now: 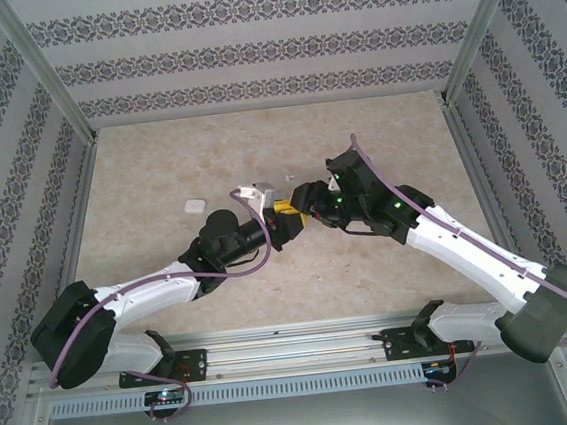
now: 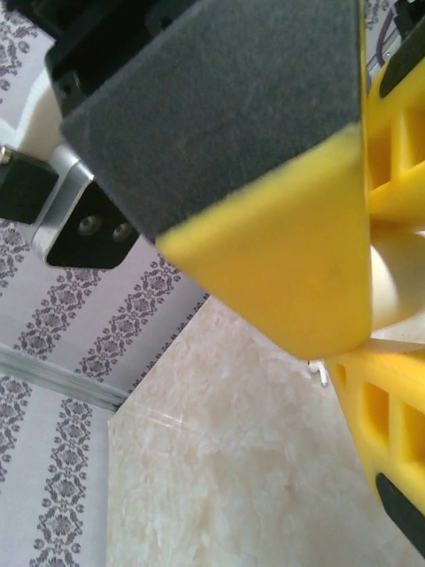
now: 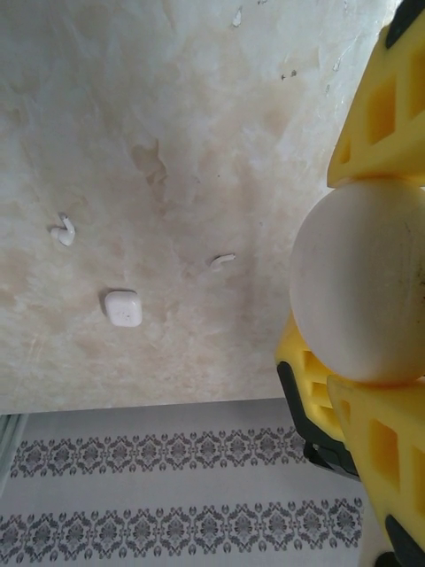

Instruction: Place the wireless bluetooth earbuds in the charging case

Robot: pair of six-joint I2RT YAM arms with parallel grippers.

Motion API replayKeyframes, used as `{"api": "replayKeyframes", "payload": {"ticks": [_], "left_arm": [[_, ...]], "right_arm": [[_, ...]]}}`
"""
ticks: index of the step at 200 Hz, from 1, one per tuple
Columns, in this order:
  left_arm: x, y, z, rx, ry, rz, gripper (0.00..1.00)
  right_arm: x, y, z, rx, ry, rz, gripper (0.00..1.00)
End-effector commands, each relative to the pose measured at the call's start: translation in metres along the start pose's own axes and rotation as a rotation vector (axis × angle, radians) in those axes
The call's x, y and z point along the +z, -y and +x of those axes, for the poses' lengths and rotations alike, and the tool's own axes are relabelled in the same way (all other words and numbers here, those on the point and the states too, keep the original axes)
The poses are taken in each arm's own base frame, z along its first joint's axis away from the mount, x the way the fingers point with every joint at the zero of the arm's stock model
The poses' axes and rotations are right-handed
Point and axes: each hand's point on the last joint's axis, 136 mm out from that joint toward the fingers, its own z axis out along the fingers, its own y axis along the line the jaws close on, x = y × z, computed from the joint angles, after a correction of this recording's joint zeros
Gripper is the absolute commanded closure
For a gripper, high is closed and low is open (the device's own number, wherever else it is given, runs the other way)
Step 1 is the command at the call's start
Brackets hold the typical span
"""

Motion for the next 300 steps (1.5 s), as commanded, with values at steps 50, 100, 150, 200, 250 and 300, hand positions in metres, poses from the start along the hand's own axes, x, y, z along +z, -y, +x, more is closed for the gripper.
{"api": "replayKeyframes", "payload": {"ticks": [50, 100, 150, 200, 250, 300], "left_arm": [[-0.003, 0.017, -0.019, -0.045, 0.085, 0.066, 0.93], [-0.007, 0.016, -0.024, -0.112, 0.074, 0.070, 0.95], [-0.011, 0.017, -0.038, -0.190, 0.075, 0.111, 0.97], [-0.021, 0.026, -0.052, -0.230, 0.028, 0.183, 0.97], [-0.029, 0.039, -0.067, -0.249, -0.024, 0.269, 0.98], [-0.031, 0.048, -0.085, -0.276, -0.033, 0.352, 0.98]], "right_arm": [[-0.002, 0.002, 0.010, 0.005, -0.004, -0.064, 0.49], [-0.019, -0.007, 0.004, -0.062, 0.059, -0.125, 0.32], [-0.041, -0.018, -0.002, -0.121, 0.121, -0.206, 0.25], [-0.060, -0.027, -0.002, -0.202, 0.157, -0.305, 0.29], [-0.064, -0.041, 0.003, -0.258, 0.138, -0.440, 0.36], [-0.069, -0.058, 0.003, -0.289, 0.133, -0.554, 0.41]]}}
